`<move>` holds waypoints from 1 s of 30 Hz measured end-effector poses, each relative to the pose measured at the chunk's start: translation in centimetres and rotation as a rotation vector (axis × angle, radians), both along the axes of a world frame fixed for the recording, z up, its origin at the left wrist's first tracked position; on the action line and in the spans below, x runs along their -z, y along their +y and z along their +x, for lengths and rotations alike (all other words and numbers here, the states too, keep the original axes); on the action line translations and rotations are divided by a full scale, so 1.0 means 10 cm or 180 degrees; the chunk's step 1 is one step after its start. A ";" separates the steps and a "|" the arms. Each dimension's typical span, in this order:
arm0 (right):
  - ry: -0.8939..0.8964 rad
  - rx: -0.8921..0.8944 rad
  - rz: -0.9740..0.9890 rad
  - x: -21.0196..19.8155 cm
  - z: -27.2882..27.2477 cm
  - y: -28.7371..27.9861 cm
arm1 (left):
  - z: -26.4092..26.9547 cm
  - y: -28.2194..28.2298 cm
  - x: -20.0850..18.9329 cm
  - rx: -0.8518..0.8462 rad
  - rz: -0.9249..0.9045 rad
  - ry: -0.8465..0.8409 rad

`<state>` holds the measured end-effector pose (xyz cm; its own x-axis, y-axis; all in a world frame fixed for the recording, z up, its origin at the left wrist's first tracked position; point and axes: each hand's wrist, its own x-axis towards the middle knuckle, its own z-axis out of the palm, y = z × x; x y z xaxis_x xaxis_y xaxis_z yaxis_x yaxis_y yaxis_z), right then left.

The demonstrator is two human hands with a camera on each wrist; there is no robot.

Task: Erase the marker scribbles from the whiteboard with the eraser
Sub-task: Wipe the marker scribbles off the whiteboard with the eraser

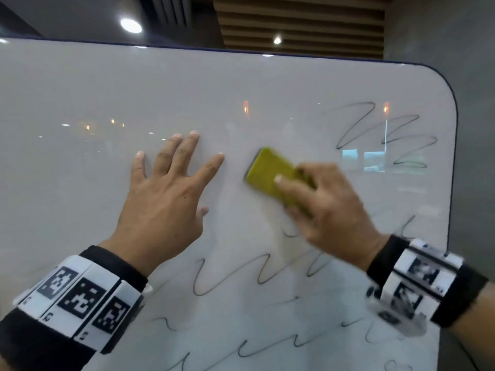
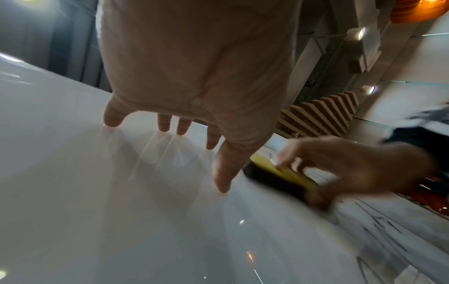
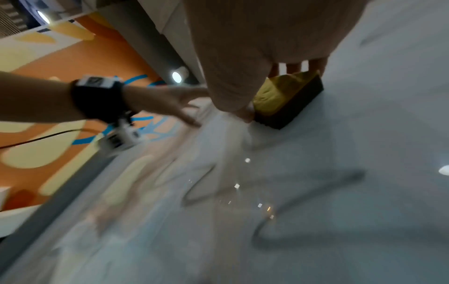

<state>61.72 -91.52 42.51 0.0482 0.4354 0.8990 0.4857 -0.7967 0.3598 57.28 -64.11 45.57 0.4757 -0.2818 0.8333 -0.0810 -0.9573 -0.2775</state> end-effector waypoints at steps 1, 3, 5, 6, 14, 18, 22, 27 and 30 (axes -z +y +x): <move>0.0020 -0.0044 -0.0296 0.21 -0.01 0.07 | 0.00 -0.01 0.01 0.0007 -0.0022 0.0004; 0.0016 -0.0018 -0.0794 0.49 -0.03 0.13 | 0.00 -0.04 0.01 0.0038 -0.0064 0.0004; 0.0022 -0.0001 -0.1140 0.43 -0.02 0.06 | -0.01 -0.08 0.02 0.0074 -0.0115 0.0032; -0.0004 0.0012 -0.1177 0.31 -0.01 0.01 | -0.01 -0.10 0.02 0.0097 -0.0147 0.0049; 0.0018 0.0039 0.0069 -0.17 0.04 -0.26 | 0.03 -0.33 0.04 0.0140 -0.0093 0.0038; 0.0033 0.0087 -0.1149 0.43 -0.02 -0.23 | 0.06 -0.44 -0.01 0.0141 -0.0046 -0.0032; -0.0042 0.0125 -0.1213 0.05 0.05 -0.47 | 0.09 -0.57 -0.05 0.0149 0.0007 -0.0063; -0.0008 0.0095 0.0374 -0.76 0.14 -0.87 | 0.12 -0.70 -0.07 0.0142 0.0008 -0.0070; -0.0120 0.0123 0.0332 -0.55 0.14 -0.79 | 0.14 -0.75 -0.07 0.0148 -0.0023 -0.0079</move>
